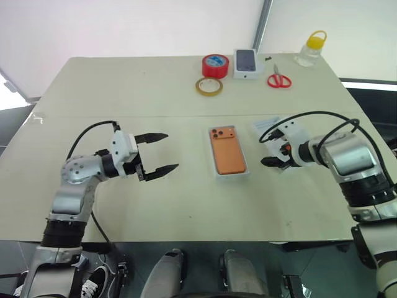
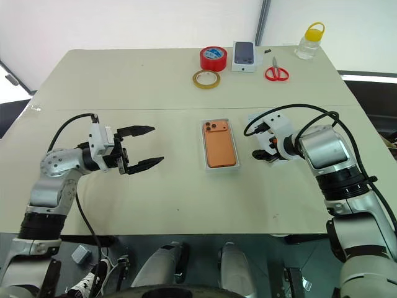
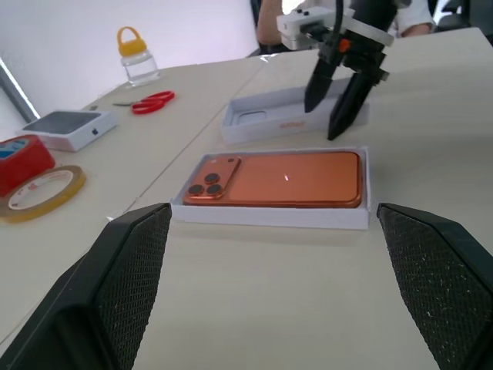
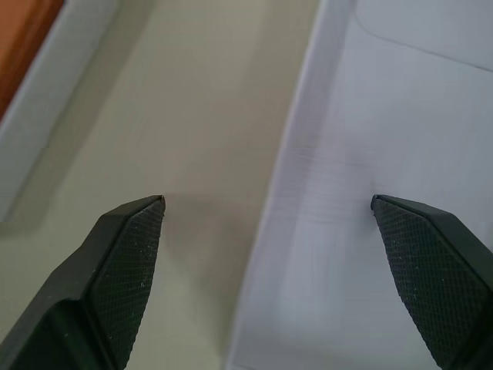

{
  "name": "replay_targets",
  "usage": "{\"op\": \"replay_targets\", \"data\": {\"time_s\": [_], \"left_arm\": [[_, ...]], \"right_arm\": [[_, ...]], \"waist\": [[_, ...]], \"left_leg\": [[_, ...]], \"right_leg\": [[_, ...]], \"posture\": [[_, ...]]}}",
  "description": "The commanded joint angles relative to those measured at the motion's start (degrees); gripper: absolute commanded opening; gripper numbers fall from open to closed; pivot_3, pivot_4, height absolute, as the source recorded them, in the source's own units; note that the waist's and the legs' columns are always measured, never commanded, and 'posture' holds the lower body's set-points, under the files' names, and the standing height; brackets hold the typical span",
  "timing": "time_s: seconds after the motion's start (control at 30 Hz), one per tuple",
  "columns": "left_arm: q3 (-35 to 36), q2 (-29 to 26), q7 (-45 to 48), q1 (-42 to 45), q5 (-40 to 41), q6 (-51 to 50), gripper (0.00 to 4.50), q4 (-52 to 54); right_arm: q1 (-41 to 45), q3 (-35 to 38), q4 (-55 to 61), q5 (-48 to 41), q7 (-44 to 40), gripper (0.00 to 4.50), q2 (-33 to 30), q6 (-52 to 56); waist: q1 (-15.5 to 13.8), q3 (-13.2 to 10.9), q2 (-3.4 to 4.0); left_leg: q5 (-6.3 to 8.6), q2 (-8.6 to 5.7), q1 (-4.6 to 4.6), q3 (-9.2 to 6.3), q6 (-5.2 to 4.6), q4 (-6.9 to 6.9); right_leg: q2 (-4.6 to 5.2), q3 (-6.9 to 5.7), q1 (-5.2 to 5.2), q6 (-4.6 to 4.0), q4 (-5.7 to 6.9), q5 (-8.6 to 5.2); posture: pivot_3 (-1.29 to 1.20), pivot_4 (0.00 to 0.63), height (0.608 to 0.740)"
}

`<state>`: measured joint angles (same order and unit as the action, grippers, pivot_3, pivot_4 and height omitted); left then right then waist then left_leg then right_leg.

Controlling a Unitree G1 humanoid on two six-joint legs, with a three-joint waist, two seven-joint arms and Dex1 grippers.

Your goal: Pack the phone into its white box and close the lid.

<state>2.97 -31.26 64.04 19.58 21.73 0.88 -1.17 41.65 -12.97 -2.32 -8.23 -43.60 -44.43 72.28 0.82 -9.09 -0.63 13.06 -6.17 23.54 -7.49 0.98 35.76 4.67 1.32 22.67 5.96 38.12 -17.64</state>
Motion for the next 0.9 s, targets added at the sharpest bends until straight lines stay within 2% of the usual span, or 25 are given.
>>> {"op": "replay_targets", "data": {"time_s": [0.03,0.4,0.53,0.63,0.7,0.9], "left_arm": [[0.0,0.4,-1.7,-0.5,-0.3,1.2,4.5,1.9],[-1.4,1.6,-4.4,-0.8,-0.9,1.7,4.5,2.2],[-1.7,2.0,-5.4,-1.1,-1.0,1.1,4.5,2.8],[-1.8,2.0,-6.0,-1.6,-1.1,0.9,4.5,3.4],[-1.7,2.0,-6.4,-1.7,-0.9,0.4,4.5,3.7],[-1.8,2.0,-7.5,-1.8,-1.0,-0.1,4.5,3.6]], "right_arm": [[1.6,0.4,3.3,-0.3,1.0,4.48,-1.4,1.8],[3.0,0.4,3.9,-1.0,5.0,4.48,0.9,5.2],[1.7,-0.2,3.9,-0.8,6.4,2.75,1.1,4.8],[1.3,0.1,4.5,-1.2,7.3,1.24,1.5,5.6],[1.4,-0.2,4.2,-1.0,7.9,0.07,1.5,5.6],[0.7,0.7,4.5,-1.7,9.8,0.02,2.9,7.9]], "waist": [[0.0,0.0,0.0],[0.0,0.0,0.0],[-0.1,0.0,0.0],[0.0,0.0,0.0],[0.0,0.0,0.0],[0.0,0.0,0.0]], "left_leg": [[0.0,0.0,0.0,0.0,0.0,0.0],[0.0,0.0,0.0,0.0,0.0,-0.01],[0.0,-0.01,0.0,0.0,-0.01,0.0],[0.0,0.0,0.0,0.0,-0.01,-0.01],[0.0,0.0,0.0,0.0,-0.01,-0.01],[0.0,0.0,0.0,0.0,-0.01,0.0]], "right_leg": [[0.0,0.0,0.0,0.0,0.0,0.0],[0.0,0.0,0.01,0.0,0.01,0.0],[0.0,0.0,0.0,0.0,0.0,0.0],[0.0,0.0,0.01,0.0,0.0,0.0],[0.0,0.0,0.01,0.0,0.0,0.0],[-0.01,0.0,0.0,0.0,0.01,0.0]], "posture": [[0.0,0.15,0.74],[0.0,0.15,0.74],[0.0,0.15,0.74],[0.0,0.15,0.74],[0.0,0.15,0.74],[0.0,0.15,0.74]]}}
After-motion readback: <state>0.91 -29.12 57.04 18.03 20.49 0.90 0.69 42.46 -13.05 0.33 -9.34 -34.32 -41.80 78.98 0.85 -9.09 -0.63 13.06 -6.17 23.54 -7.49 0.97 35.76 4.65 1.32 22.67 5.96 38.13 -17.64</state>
